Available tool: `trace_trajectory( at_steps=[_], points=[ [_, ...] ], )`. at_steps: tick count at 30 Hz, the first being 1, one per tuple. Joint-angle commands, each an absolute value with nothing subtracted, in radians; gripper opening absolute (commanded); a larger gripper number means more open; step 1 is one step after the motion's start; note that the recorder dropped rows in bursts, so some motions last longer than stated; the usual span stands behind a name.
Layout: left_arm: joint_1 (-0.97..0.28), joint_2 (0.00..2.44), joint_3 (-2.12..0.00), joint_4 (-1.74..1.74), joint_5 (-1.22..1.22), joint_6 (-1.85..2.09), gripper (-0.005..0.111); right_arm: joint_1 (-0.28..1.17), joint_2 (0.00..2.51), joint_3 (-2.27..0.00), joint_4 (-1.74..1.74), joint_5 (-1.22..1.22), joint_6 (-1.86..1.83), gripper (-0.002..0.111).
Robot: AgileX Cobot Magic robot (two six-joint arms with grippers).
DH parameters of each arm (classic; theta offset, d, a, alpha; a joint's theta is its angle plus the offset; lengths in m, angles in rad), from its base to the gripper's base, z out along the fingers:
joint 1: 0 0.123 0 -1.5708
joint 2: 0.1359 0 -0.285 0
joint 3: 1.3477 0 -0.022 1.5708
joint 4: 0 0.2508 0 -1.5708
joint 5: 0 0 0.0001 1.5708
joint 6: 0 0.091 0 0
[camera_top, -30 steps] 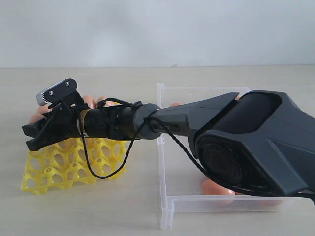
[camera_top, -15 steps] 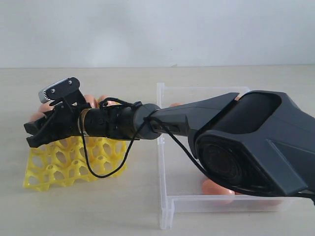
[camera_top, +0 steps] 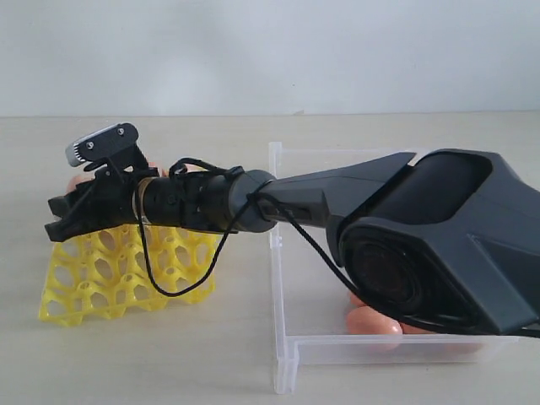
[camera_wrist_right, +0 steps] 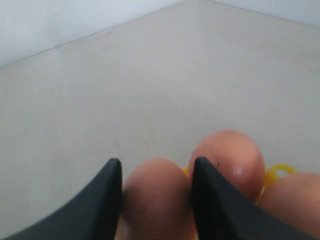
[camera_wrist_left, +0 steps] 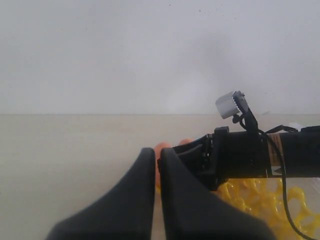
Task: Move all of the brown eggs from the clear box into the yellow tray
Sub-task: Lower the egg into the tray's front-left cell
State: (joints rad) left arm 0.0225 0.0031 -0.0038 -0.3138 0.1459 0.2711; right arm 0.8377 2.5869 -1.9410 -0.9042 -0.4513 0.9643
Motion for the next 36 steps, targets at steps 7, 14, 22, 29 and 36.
trace_trajectory(
  at_steps=[7,14,22,29,36],
  points=[
    [0.025,0.000,0.000,-0.319,0.131,0.271,0.004,0.846,2.461,-1.938,-1.179,-0.292,1.245,0.000],
    [0.025,0.000,0.000,-0.319,0.131,0.271,0.004,0.933,2.405,-1.878,-1.744,-0.157,1.526,0.000],
    [0.025,0.000,0.000,-0.319,0.131,0.271,0.004,0.938,2.405,-1.813,-1.744,-0.025,1.490,0.000],
    [0.025,0.000,0.000,-0.319,0.131,0.271,0.004,0.938,2.408,-1.813,-1.744,-0.058,1.480,0.000],
    [0.025,0.000,0.000,-0.319,0.131,0.271,0.004,0.936,2.453,-1.813,-1.744,-0.061,1.484,0.000]
  ],
)
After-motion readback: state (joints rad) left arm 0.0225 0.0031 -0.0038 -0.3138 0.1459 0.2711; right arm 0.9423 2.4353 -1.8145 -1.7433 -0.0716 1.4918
